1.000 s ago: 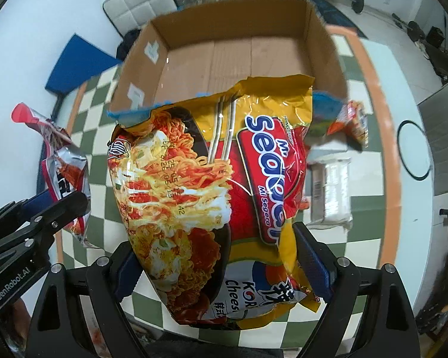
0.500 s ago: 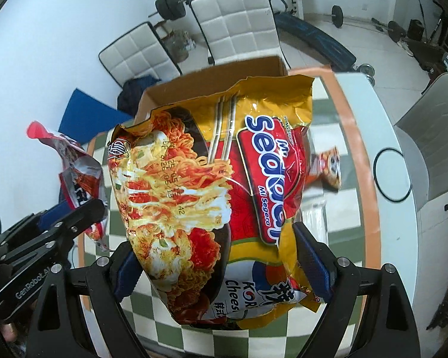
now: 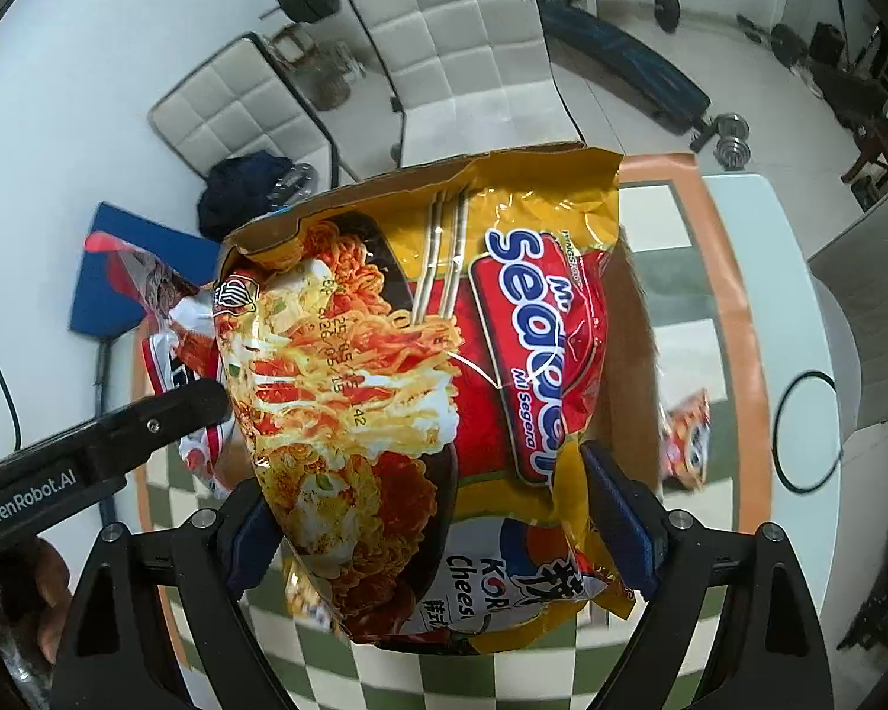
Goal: Organize snacks
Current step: 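Carry both packs over the box and open both tools to drop them inside, then withdraw both tools from the box back toward the snack pile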
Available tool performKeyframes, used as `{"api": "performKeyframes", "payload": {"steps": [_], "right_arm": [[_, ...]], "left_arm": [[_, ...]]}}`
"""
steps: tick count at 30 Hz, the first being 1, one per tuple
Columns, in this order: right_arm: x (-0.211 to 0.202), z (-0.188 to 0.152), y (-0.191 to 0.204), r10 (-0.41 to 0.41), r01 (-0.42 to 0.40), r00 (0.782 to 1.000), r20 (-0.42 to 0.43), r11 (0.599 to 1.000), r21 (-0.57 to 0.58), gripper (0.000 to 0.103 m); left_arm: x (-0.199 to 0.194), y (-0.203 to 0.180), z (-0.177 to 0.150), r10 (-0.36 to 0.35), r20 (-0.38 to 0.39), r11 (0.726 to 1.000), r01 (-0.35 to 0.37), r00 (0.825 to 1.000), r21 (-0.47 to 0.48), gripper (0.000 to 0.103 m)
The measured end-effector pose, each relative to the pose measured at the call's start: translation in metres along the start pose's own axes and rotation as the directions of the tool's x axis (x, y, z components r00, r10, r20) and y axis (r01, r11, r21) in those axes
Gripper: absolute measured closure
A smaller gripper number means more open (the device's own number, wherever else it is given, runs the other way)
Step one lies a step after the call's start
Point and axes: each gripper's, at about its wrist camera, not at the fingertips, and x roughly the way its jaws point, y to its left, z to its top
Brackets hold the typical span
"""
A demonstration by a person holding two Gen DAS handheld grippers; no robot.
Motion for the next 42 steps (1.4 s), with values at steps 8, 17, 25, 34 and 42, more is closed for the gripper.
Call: {"api": "performKeyframes", "payload": {"steps": [8, 17, 25, 34, 42], "right_arm": [[0.098, 0.055, -0.008, -0.051, 0.055, 0.99, -0.131, 0.998, 0.025, 0.011], [0.161, 0.074, -0.003, -0.114, 0.114, 0.97, -0.213, 0.993, -0.016, 0.011], [0.182, 0.08, 0.017, -0.139, 0.133, 0.96, -0.245, 0.99, -0.043, 0.011], [0.183, 0.095, 0.023, -0.169, 0.153, 0.954, -0.248, 0.985, -0.082, 0.005], [0.144, 0.094, 0.039, -0.181, 0.159, 0.966, -0.185, 0.979, -0.127, 0.002]], "left_arm": [[0.081, 0.018, 0.052, -0.006, -0.166, 0.997, -0.006, 0.986, -0.071, 0.06], [0.12, 0.005, 0.071, 0.059, -0.238, 0.998, -0.065, 0.969, -0.016, 0.059], [0.127, 0.006, 0.073, 0.07, -0.249, 0.997, -0.077, 0.966, -0.021, 0.052], [0.112, 0.01, 0.076, 0.124, -0.203, 0.992, -0.128, 0.971, -0.007, 0.012], [0.074, 0.013, 0.062, 0.161, -0.134, 0.987, -0.163, 0.978, -0.001, 0.008]]}}
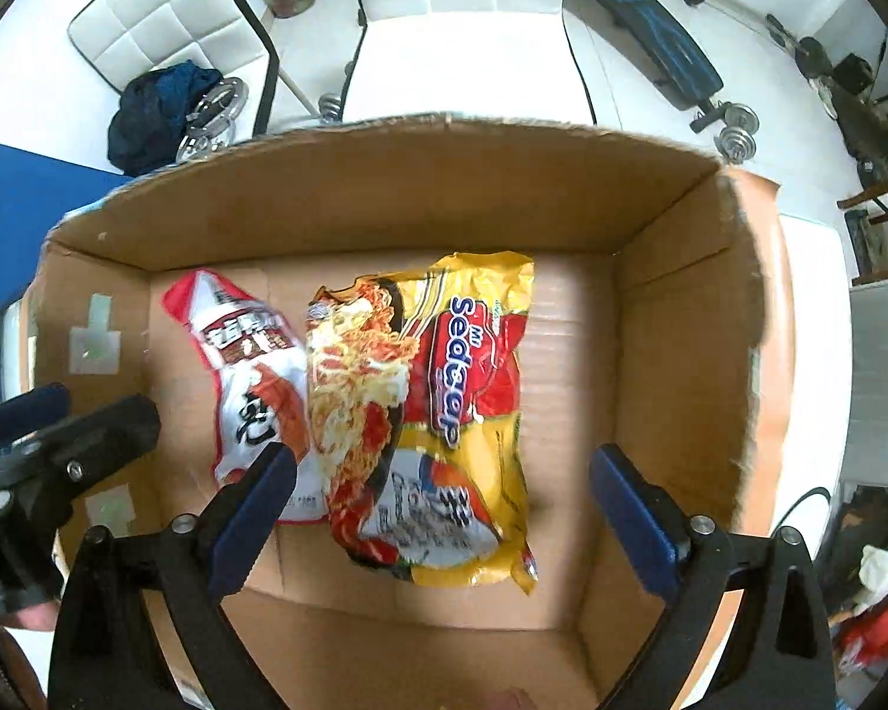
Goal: Organize snacks
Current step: 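Withdraw both tools from the box back toward the snack pile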
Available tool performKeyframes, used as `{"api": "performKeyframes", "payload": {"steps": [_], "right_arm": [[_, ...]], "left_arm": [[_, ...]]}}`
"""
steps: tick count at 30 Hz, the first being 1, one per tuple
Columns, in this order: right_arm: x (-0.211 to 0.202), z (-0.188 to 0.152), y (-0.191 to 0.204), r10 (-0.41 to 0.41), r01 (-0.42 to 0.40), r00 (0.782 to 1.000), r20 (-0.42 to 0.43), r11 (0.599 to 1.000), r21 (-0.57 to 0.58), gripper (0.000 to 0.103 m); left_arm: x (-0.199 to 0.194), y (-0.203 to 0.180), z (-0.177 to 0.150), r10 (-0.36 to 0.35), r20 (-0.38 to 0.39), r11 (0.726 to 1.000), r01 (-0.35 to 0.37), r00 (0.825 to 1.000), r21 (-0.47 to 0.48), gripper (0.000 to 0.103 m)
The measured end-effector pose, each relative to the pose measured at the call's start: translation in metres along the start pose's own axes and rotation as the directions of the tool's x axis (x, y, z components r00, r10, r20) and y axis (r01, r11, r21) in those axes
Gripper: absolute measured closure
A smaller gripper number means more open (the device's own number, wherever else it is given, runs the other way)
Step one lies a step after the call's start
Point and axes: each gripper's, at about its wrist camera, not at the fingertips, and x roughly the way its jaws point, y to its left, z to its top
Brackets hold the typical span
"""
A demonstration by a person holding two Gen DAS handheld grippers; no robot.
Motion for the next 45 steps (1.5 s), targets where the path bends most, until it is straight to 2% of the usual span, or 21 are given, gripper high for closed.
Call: {"api": "performKeyframes", "payload": {"steps": [4, 14, 20, 24, 34, 37, 42, 45], "right_arm": [[-0.024, -0.015, 0.002, -0.001, 0.002, 1.0, 0.025, 1.0, -0.025, 0.002], [-0.078, -0.075, -0.011, 0.045, -0.041, 0.995, 0.095, 0.998, -0.04, 0.002], [-0.107, -0.114, -0.008, 0.035, -0.027, 0.986, 0.161, 0.998, -0.051, 0.002], [-0.128, -0.134, -0.006, 0.027, -0.018, 0.976, 0.216, 0.999, -0.045, 0.002], [-0.177, -0.19, 0.002, 0.007, -0.004, 0.94, 0.342, 1.0, -0.011, 0.002], [-0.186, -0.206, 0.007, 0.016, -0.017, 0.934, 0.357, 1.0, 0.001, 0.002], [-0.189, -0.236, 0.008, 0.039, -0.054, 0.93, 0.365, 0.998, 0.031, 0.002], [-0.173, -0.256, 0.006, 0.061, -0.083, 0.943, 0.328, 0.995, 0.054, 0.001]], "left_arm": [[-0.019, 0.003, -0.017, 0.035, 0.046, 0.999, -0.035, 0.998, -0.001, 0.008], [-0.065, -0.002, -0.081, 0.049, 0.164, 0.999, -0.045, 0.985, -0.028, 0.008], [-0.09, -0.001, -0.114, 0.066, 0.258, 0.998, -0.062, 0.964, -0.023, 0.008], [-0.107, 0.002, -0.137, 0.077, 0.324, 0.997, -0.079, 0.943, -0.009, 0.008], [-0.146, 0.006, -0.188, 0.043, 0.448, 0.997, -0.068, 0.893, 0.039, 0.008], [-0.153, 0.008, -0.2, 0.019, 0.464, 0.997, -0.048, 0.885, 0.052, 0.008], [-0.148, 0.018, -0.223, -0.032, 0.452, 0.997, 0.0, 0.891, 0.071, 0.008], [-0.129, 0.035, -0.241, -0.035, 0.409, 0.999, 0.02, 0.912, 0.042, 0.008]]}}
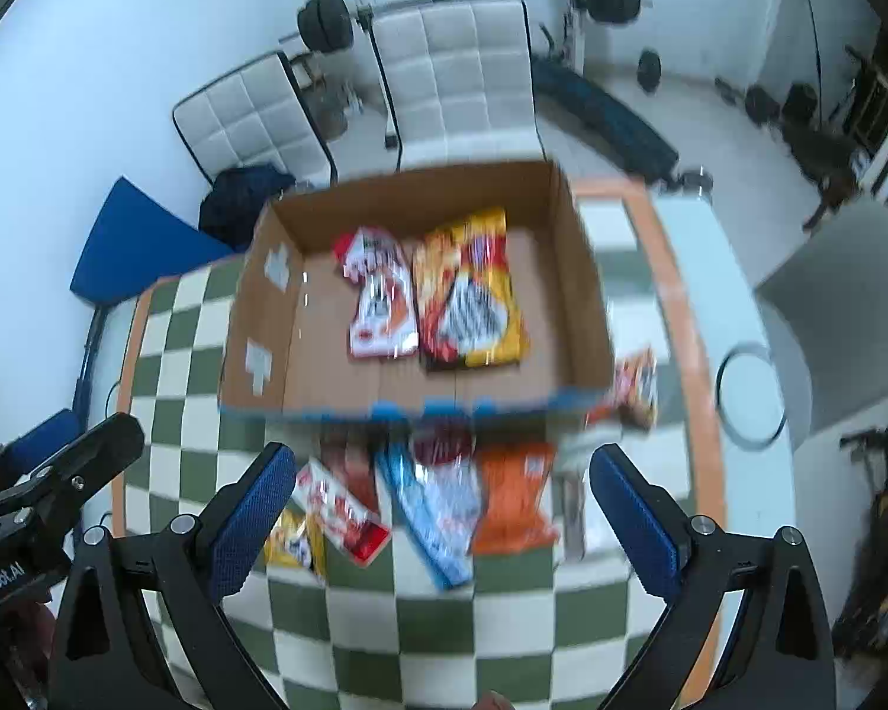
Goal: Organize snacks
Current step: 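Withdraw both tools from the box back toward the snack pile, then grasp the blue stick pack with the right tool while the left tool grasps the yellow panda chip bag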
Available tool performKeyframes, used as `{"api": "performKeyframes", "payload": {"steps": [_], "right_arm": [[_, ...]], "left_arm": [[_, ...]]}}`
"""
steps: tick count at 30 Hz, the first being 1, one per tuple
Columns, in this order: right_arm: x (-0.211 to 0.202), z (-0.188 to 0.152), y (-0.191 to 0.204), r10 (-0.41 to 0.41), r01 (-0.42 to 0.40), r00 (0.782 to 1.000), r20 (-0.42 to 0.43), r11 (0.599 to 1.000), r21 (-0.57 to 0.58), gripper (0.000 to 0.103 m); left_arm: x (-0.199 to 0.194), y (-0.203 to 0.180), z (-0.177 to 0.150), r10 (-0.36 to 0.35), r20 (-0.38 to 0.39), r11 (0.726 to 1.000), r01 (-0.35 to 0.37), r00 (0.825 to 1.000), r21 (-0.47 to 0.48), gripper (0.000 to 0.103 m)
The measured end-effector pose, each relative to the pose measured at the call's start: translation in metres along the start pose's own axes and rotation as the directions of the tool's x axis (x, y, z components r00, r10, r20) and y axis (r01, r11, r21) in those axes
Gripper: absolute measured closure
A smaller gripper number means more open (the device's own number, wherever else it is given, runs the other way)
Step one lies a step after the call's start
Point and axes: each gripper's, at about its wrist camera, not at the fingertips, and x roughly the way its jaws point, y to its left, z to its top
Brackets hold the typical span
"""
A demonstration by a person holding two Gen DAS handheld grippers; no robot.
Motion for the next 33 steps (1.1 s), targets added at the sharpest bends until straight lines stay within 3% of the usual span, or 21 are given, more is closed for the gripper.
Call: {"api": "performKeyframes", "payload": {"steps": [5, 10, 14, 17, 20, 27, 30, 33], "right_arm": [[0.05, -0.05, -0.019, 0.03, -0.02, 0.987, -0.157, 0.998, 0.065, 0.001], [0.109, -0.079, -0.04, 0.071, -0.035, 0.955, -0.288, 0.991, 0.13, 0.002], [0.139, -0.081, -0.039, 0.071, -0.038, 0.94, -0.332, 0.994, 0.105, 0.002], [0.157, -0.08, -0.033, 0.071, -0.048, 0.93, -0.361, 0.996, 0.072, 0.002], [0.172, -0.078, -0.023, 0.064, -0.057, 0.918, -0.391, 0.998, 0.028, 0.002], [0.193, -0.077, -0.004, 0.026, -0.063, 0.9, -0.436, 0.995, -0.071, 0.003], [0.198, -0.075, 0.002, 0.024, -0.072, 0.894, -0.447, 0.993, -0.091, 0.004], [0.202, -0.071, 0.007, 0.019, -0.077, 0.893, -0.45, 0.991, -0.109, 0.008]], "left_arm": [[0.045, 0.034, -0.043, -0.022, -0.163, 0.995, 0.005, 0.986, -0.101, 0.008], [0.11, 0.064, -0.076, -0.03, -0.326, 0.979, -0.038, 0.945, -0.201, 0.009], [0.143, 0.079, -0.086, -0.062, -0.373, 0.957, -0.051, 0.926, -0.287, 0.009], [0.169, 0.075, -0.091, -0.039, -0.412, 0.97, -0.065, 0.91, -0.235, 0.009], [0.189, 0.059, -0.093, 0.012, -0.437, 0.995, -0.055, 0.899, -0.087, 0.009], [0.22, 0.031, -0.102, 0.078, -0.497, 0.994, -0.028, 0.864, 0.106, 0.01], [0.23, 0.027, -0.106, 0.09, -0.517, 0.992, -0.03, 0.851, 0.123, 0.039], [0.229, 0.029, -0.108, 0.08, -0.509, 0.995, -0.034, 0.857, 0.098, 0.041]]}}
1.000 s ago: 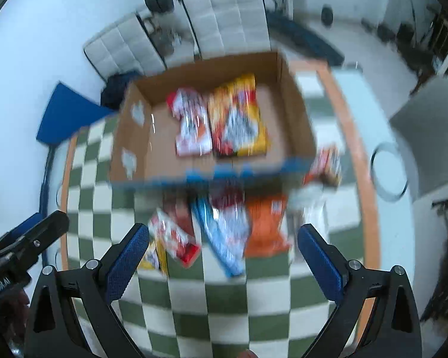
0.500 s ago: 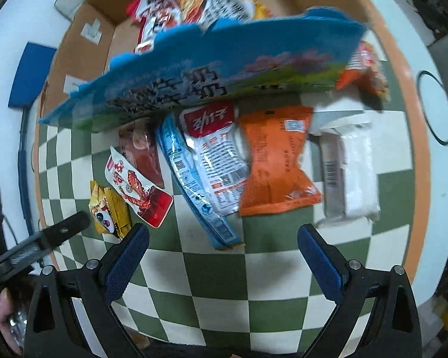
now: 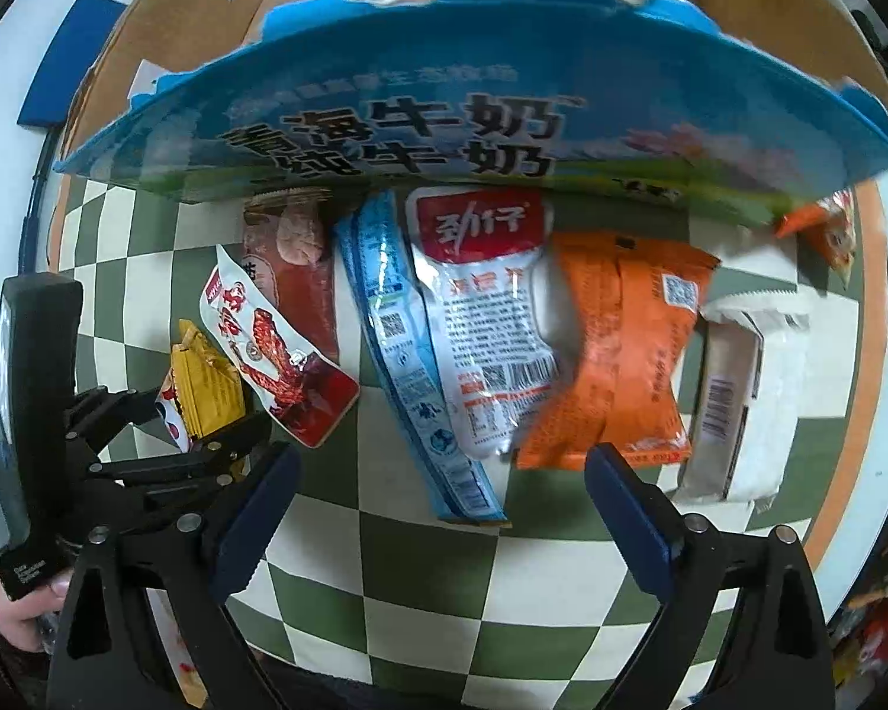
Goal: Organize snacks
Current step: 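Grasp the blue stick pack with the right tool while the left tool grasps the yellow panda chip bag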
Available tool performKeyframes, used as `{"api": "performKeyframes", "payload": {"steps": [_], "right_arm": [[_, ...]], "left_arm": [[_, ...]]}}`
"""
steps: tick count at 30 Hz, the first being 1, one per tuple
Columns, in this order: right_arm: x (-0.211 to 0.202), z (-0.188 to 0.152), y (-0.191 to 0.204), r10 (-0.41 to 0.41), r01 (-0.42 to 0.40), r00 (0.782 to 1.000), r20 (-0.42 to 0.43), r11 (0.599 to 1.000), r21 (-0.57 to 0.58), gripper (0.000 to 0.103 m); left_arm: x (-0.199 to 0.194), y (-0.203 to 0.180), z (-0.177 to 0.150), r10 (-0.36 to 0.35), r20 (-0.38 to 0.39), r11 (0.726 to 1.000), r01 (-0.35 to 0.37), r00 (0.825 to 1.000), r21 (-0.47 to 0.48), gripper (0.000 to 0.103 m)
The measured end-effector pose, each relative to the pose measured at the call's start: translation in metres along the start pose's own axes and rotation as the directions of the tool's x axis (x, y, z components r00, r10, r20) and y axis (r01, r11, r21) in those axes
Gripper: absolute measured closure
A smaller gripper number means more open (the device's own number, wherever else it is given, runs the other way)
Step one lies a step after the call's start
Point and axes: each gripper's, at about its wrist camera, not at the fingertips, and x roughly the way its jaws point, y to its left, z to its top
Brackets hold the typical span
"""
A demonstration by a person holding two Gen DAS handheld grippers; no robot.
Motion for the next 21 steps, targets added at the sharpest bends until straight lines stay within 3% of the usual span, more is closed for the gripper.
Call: {"api": "performKeyframes", "payload": {"steps": [2, 4, 12, 18, 21], "right_arm": [[0.002, 0.004, 0.004, 0.0, 0.0, 1.0, -0.004, 1.0, -0.008, 0.012], [0.006, 0.009, 0.007, 0.005, -0.005, 1.0, -0.011, 1.0, -0.012, 0.024], [0.033, 0.028, 0.019, -0.033, 0.032, 0.998, -0.047, 0.999, -0.014, 0.058], [0.031, 0.03, 0.024, -0.051, 0.051, 0.999, -0.002, 0.998, -0.033, 0.087], [0.025, 0.026, 0.023, -0.043, 0.043, 0.999, 0.01, 0.999, -0.029, 0.089]], "left_arm": [[-0.003, 0.004, -0.003, -0.015, 0.011, 1.0, 0.016, 1.0, -0.022, 0.046], [-0.008, 0.014, -0.004, -0.034, 0.016, 0.999, 0.035, 0.999, -0.041, 0.051], [-0.009, 0.018, -0.003, -0.022, 0.031, 0.996, 0.024, 0.999, -0.089, 0.055], [-0.014, 0.016, -0.012, 0.002, 0.044, 0.994, 0.003, 0.999, -0.105, 0.061], [-0.016, 0.015, -0.02, 0.015, 0.045, 0.994, -0.01, 0.999, -0.107, 0.061]]}}
